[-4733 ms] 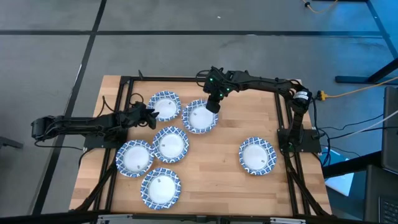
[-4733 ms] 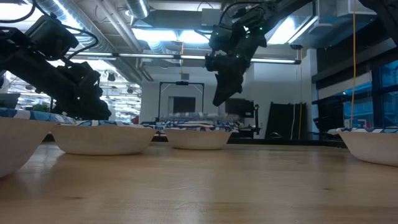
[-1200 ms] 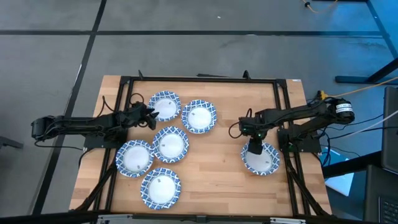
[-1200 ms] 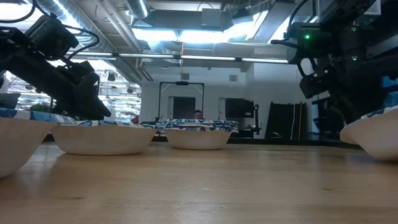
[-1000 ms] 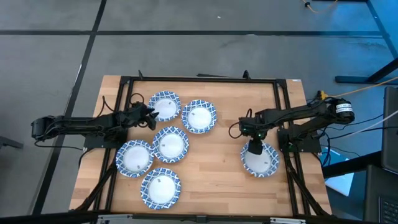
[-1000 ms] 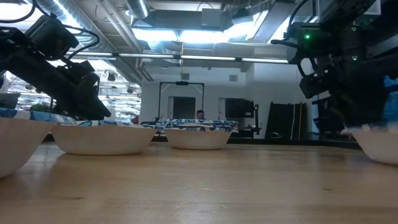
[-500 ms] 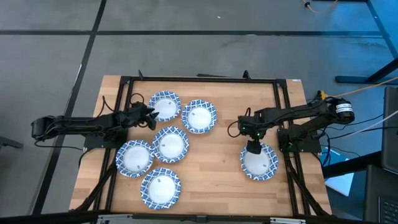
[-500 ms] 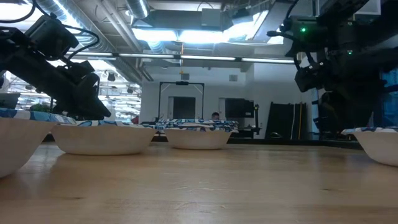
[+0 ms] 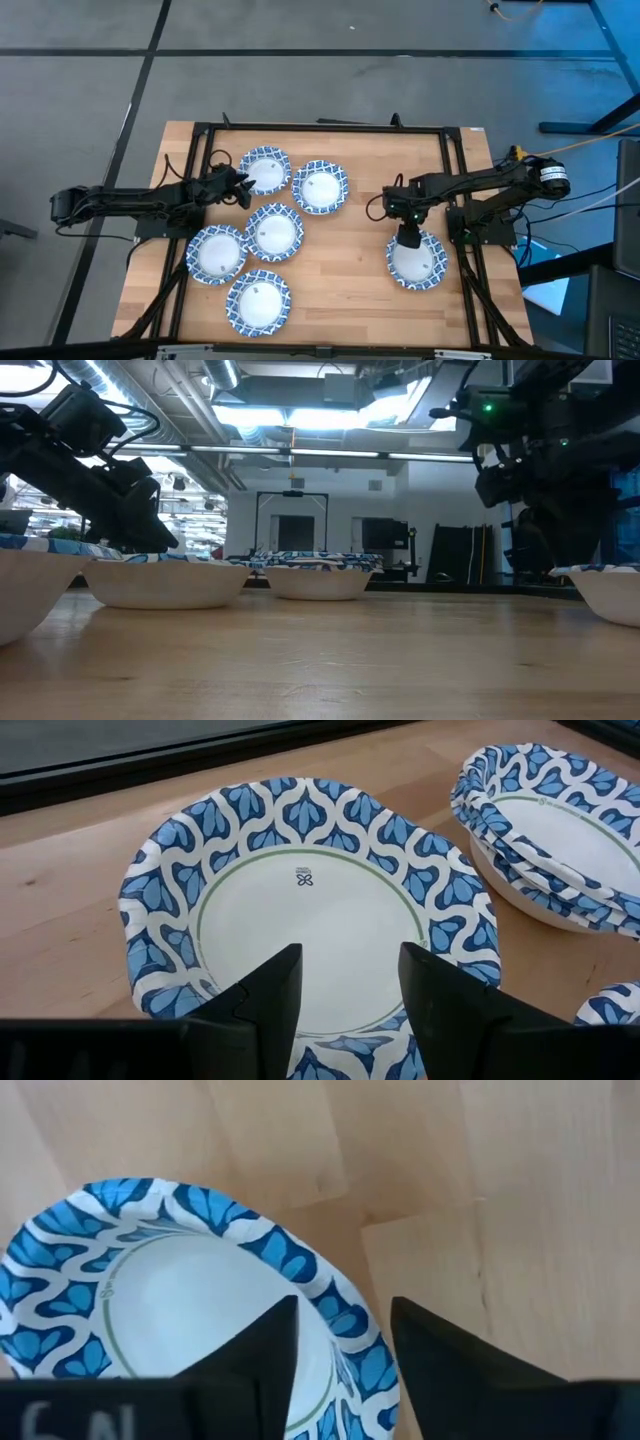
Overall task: Nest bowls inside each other
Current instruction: Stack the white and blue bowl on the white and blue bowl on the table
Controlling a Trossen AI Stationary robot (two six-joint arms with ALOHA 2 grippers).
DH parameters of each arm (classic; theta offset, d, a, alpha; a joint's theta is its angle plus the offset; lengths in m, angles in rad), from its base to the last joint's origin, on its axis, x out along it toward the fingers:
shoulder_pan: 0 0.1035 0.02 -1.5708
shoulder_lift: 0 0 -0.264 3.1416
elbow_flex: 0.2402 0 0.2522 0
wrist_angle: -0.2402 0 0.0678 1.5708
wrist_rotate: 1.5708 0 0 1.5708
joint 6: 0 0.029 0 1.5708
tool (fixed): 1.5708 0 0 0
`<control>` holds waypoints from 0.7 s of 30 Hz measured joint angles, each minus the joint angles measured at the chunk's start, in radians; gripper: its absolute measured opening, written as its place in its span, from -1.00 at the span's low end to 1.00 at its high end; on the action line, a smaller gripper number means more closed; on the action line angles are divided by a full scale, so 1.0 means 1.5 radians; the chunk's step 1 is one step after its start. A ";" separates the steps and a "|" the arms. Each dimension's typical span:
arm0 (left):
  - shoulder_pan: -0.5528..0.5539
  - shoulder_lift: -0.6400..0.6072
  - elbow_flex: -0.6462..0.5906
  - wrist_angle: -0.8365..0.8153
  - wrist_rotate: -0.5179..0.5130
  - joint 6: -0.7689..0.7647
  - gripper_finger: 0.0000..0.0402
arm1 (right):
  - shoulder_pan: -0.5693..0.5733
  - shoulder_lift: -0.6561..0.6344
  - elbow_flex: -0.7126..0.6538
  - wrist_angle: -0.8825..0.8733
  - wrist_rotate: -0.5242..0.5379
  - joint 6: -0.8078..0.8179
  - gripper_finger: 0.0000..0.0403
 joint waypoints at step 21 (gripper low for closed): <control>0.000 0.000 0.000 0.000 0.000 -0.001 -0.19 | 0.033 0.083 -0.001 0.003 -0.033 -0.013 -0.71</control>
